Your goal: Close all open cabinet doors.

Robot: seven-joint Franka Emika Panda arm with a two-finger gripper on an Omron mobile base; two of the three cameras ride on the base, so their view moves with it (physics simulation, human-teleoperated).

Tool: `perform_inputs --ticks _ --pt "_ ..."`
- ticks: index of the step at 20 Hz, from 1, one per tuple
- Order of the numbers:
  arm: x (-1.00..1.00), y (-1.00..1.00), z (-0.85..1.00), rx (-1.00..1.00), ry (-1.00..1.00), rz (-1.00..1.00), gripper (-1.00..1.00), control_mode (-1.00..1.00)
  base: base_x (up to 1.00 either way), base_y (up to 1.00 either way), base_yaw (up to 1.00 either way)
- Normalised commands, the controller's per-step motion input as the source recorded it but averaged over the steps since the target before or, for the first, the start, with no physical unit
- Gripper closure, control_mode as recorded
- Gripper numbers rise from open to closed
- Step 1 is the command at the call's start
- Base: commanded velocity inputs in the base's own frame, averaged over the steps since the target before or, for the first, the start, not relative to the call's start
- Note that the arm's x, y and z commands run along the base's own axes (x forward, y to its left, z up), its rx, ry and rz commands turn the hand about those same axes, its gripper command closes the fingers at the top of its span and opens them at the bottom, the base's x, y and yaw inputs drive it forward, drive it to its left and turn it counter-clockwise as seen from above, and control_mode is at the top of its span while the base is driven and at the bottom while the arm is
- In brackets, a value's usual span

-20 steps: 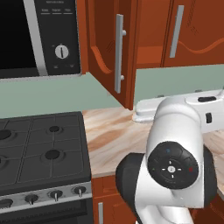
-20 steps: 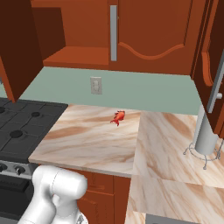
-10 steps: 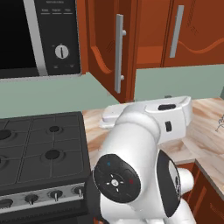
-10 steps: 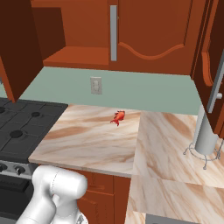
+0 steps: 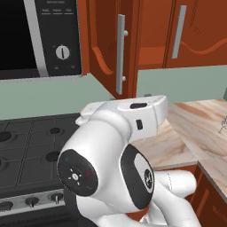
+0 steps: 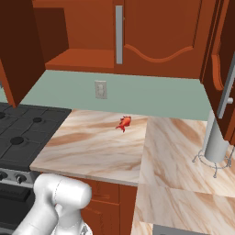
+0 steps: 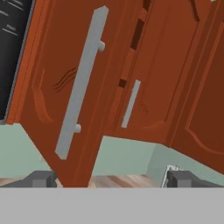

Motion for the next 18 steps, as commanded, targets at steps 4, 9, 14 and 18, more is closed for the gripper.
perform_inputs --ticks 4,9,14,18 --pt "0.56 0.0 -0.24 0.01 -0.1 -0.01 -1.0 -1.0 0.0 0.0 0.0" --pt "0.49 0.08 -0.42 0.0 -0.14 0.0 -1.0 -1.0 0.0 0.0 0.0" --pt "0.28 0.19 -0.34 0.02 -0.17 -0.03 -1.0 -1.0 0.0 0.0 0.0" --pt "0.21 0.15 -0.16 0.05 -0.09 -0.12 -1.0 -1.0 0.0 0.0 0.0"
